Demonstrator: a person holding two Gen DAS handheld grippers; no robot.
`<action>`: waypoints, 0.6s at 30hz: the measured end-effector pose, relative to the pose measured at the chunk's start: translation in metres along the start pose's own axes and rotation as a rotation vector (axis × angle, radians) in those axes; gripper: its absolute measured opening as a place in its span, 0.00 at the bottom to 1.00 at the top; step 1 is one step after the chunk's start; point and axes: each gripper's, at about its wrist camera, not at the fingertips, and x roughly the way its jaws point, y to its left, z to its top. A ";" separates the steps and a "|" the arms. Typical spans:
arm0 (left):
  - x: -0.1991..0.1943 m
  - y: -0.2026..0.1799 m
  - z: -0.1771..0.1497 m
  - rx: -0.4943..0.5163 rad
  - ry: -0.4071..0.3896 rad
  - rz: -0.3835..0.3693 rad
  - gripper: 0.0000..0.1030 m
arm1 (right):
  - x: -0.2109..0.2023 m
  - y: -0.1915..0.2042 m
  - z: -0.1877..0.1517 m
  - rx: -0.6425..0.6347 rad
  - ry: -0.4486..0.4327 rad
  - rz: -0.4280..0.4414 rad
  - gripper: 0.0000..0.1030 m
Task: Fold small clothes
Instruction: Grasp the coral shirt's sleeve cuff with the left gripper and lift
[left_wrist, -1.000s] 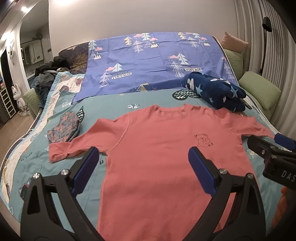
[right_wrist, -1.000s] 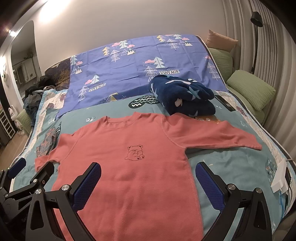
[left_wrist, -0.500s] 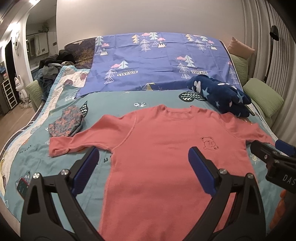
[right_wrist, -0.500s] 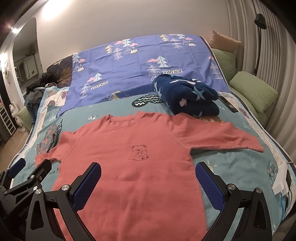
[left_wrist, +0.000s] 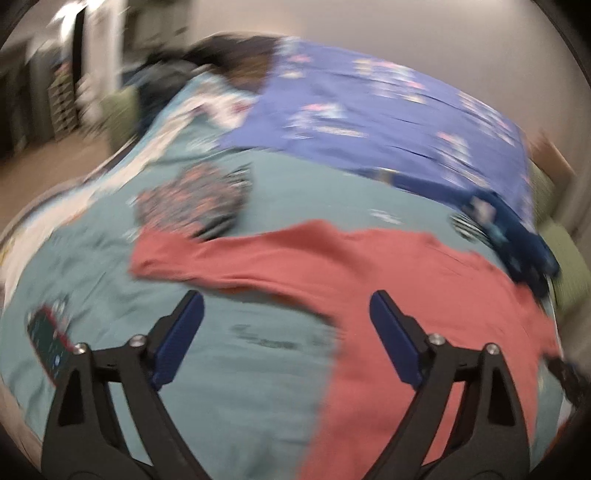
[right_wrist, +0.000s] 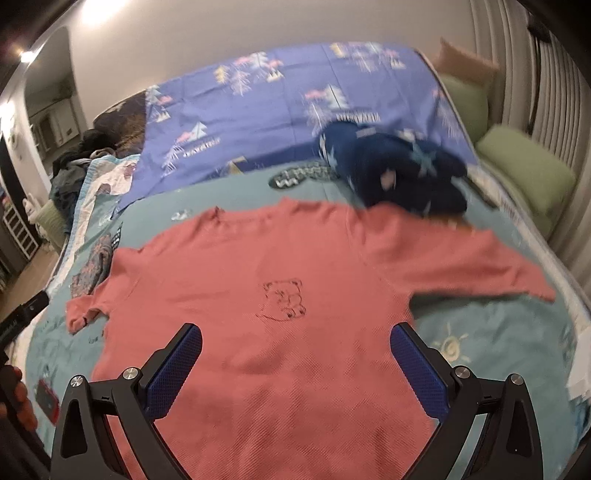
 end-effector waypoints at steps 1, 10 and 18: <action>0.008 0.017 0.002 -0.041 0.011 0.012 0.82 | 0.006 -0.001 0.002 0.003 0.008 0.012 1.00; 0.101 0.113 -0.005 -0.249 0.179 0.088 0.80 | 0.034 0.012 0.012 -0.066 0.029 0.017 1.00; 0.184 0.173 -0.016 -0.624 0.297 0.006 0.71 | 0.059 0.019 0.012 -0.085 0.072 0.017 1.00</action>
